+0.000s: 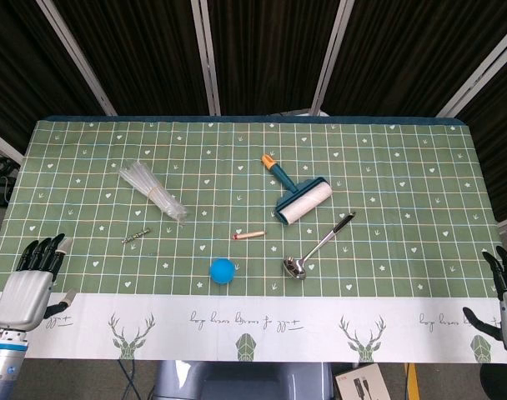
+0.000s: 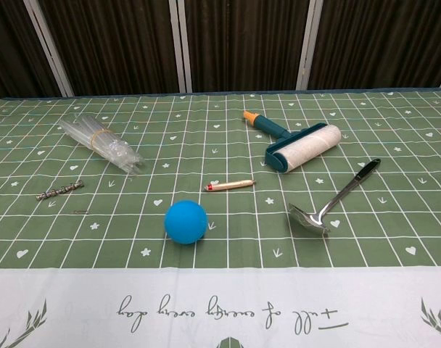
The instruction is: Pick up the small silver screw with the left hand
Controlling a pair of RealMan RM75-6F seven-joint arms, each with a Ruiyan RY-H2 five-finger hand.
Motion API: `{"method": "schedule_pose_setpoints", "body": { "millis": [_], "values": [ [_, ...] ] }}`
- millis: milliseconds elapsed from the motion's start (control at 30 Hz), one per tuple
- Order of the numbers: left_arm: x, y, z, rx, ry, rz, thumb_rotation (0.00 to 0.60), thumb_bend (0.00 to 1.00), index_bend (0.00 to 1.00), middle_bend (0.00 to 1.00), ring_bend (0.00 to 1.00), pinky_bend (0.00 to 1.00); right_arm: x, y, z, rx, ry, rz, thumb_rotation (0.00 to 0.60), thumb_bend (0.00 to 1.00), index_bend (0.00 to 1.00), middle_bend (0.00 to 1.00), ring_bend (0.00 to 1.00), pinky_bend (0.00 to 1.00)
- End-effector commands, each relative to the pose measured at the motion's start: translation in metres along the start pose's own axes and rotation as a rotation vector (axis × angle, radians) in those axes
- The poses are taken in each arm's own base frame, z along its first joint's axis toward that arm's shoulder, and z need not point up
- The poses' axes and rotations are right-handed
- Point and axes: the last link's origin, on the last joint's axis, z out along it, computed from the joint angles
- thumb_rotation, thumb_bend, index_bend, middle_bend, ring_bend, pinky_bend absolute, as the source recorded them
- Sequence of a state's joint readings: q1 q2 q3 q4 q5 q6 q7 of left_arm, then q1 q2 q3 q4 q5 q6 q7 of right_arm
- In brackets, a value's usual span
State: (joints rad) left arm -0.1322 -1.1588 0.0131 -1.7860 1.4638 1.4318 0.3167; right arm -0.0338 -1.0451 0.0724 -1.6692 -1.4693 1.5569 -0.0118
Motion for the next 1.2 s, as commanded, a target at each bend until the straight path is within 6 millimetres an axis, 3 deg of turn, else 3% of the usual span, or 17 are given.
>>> {"method": "schedule_pose_setpoints", "body": {
  "millis": [33,400,633,867,1200],
  "values": [
    [0.0,0.0,0.0,0.003,0.0,-0.001,0.6,0.25,0.0,0.0,0.0,0.0,0.0,0.0,0.0,-0.001,0.0,0.0,0.6,0.07,0.06,0.0,0.0,0.09],
    [-0.003,0.007,0.017,0.046,0.005,-0.039,0.6,0.25,0.04,0.0,0.0,0.0,-0.002,-0.001,0.001,0.002,-0.009,0.007,0.6,0.07,0.06,0.0,0.0,0.09],
    [-0.014,0.016,0.054,0.165,-0.015,-0.042,0.6,0.26,0.16,0.0,0.0,0.0,-0.003,-0.002,0.002,0.007,-0.015,0.017,0.6,0.07,0.06,0.0,0.0,0.09],
    [-0.026,0.03,0.097,0.237,-0.038,-0.02,0.6,0.27,0.14,0.0,0.0,0.0,-0.002,-0.002,0.002,0.001,-0.014,0.025,0.6,0.07,0.07,0.0,0.0,0.09],
    [-0.043,0.043,0.131,0.31,-0.084,0.015,0.6,0.29,0.15,0.0,0.0,0.0,-0.003,-0.002,0.002,-0.003,-0.016,0.03,0.6,0.08,0.07,0.0,0.0,0.09]
  ]
}}
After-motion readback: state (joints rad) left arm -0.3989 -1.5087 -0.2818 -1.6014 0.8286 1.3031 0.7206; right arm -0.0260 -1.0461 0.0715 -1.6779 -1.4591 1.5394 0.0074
